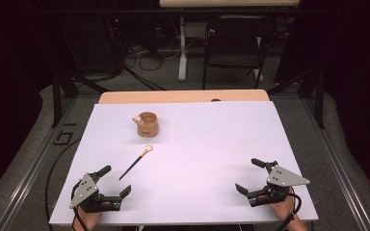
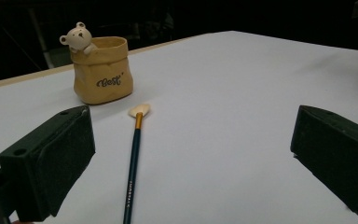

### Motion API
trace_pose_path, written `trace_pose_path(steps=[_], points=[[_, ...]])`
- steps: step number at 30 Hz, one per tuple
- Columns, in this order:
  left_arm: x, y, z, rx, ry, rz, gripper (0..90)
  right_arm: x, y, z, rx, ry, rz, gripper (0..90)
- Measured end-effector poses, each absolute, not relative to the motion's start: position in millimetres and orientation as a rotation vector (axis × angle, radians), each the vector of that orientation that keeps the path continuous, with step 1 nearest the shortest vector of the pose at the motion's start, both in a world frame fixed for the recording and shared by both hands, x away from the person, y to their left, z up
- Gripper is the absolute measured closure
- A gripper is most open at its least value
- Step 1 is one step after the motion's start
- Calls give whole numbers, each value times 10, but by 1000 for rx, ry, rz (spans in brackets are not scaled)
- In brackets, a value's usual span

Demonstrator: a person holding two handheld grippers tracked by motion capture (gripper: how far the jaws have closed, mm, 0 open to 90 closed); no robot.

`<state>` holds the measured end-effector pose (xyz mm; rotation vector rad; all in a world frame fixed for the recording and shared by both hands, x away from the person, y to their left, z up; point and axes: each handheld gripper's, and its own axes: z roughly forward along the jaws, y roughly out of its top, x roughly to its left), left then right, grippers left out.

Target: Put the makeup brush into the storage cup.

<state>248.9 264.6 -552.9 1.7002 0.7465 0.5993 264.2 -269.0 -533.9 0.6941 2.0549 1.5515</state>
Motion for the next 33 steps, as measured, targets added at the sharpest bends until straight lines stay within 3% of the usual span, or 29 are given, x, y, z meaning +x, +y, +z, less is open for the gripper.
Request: trace_pose_path(steps=[33], points=[[2566, 2623, -5517, 1718, 758, 596, 1, 2646, -2676, -5344, 696, 2066, 1542, 0]])
